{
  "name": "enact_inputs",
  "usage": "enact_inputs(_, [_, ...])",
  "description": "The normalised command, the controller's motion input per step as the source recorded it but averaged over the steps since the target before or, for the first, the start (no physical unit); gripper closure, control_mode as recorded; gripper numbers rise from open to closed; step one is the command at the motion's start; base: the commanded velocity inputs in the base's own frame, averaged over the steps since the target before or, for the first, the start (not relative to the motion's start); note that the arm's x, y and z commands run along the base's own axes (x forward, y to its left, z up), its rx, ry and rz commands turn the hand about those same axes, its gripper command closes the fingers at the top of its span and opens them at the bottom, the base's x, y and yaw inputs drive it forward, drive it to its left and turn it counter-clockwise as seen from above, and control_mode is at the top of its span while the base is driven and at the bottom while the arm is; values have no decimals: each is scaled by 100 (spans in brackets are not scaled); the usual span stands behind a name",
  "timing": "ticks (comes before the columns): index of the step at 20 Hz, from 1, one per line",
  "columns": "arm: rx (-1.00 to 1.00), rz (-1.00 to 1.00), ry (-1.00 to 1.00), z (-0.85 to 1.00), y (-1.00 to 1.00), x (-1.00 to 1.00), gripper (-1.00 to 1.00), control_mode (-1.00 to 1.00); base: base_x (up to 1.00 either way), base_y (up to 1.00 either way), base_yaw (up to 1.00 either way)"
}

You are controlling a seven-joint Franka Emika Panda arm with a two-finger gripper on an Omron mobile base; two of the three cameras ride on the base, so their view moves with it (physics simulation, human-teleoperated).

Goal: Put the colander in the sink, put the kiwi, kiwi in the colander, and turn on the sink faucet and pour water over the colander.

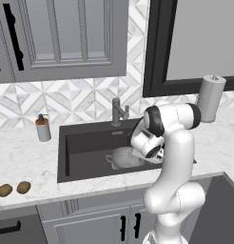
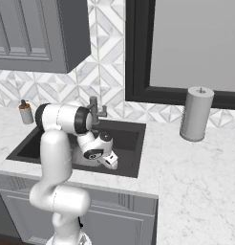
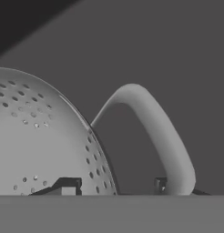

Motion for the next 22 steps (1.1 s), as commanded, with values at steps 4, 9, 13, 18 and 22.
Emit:
enact_inputs(4, [0,0,3,0,39,7,100,-100,0,0,0])
enact_inputs(9, [0,0,3,0,26,13,100,-100,0,0,0])
enact_inputs(13, [0,0,1,-7,1,9,100,-100,0,0,0])
enact_inputs(18, [0,0,4,-3,-1,2,-100,-100,0,0,0])
enact_inputs(22, [0,0,0,2,-22,-1,-100,-100,0,0,0])
